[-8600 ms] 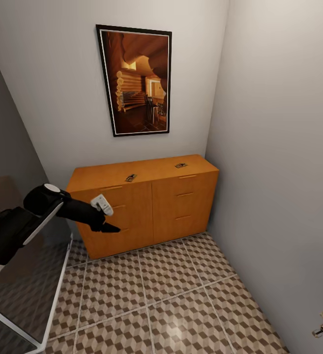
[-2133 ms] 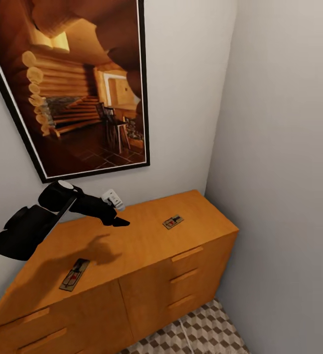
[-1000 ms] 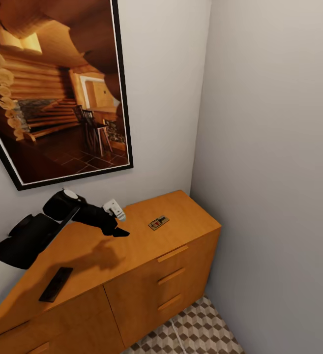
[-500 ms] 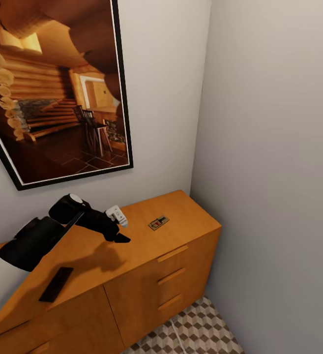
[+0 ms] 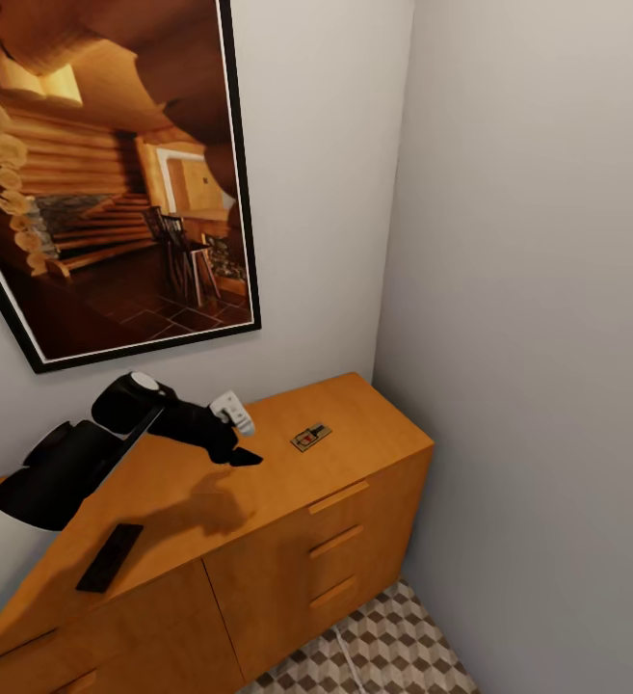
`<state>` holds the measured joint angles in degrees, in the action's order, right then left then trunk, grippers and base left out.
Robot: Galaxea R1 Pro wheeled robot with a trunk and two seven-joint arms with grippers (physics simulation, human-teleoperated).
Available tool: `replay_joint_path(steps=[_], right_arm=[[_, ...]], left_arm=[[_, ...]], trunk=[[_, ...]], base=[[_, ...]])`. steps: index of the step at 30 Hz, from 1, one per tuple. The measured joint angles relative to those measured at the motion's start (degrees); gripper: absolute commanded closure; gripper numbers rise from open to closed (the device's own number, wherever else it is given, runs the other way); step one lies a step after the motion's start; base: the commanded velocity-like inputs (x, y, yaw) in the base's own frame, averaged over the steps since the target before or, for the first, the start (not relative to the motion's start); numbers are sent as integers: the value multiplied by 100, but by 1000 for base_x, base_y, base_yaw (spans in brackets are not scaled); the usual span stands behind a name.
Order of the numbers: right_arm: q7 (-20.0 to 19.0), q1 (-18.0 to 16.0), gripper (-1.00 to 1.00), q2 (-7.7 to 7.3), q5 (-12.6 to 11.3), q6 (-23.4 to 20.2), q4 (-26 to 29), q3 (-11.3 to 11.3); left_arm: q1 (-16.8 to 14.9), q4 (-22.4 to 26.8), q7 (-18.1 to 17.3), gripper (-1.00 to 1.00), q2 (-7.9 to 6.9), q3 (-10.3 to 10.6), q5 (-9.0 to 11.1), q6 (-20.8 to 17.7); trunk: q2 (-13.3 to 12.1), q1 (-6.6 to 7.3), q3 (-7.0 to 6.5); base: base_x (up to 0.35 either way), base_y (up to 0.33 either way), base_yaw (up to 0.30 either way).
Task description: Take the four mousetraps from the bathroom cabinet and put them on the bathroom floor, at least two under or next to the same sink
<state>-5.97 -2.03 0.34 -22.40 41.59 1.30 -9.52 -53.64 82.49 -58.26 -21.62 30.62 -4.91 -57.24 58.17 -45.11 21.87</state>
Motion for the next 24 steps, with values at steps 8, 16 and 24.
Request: replay_joint_path(steps=[8,16,24], right_arm=[[4,2,-100,1,0,-3,0,-1],[3,3,-100,1,0,-4,0,-1],[5,2,-100,1,0,-4,0,6]], left_arm=[[0,-5,5,-100,216,-256,1,-1],[0,-7,6,-100,376,-380,-1,2],[0,-25,8,-100,446,-377,-6,9]], trunk=[[0,0,0],[0,0,0],[0,2,0]], base=[[0,0,0],[7,0,0],[130,-18,0]])
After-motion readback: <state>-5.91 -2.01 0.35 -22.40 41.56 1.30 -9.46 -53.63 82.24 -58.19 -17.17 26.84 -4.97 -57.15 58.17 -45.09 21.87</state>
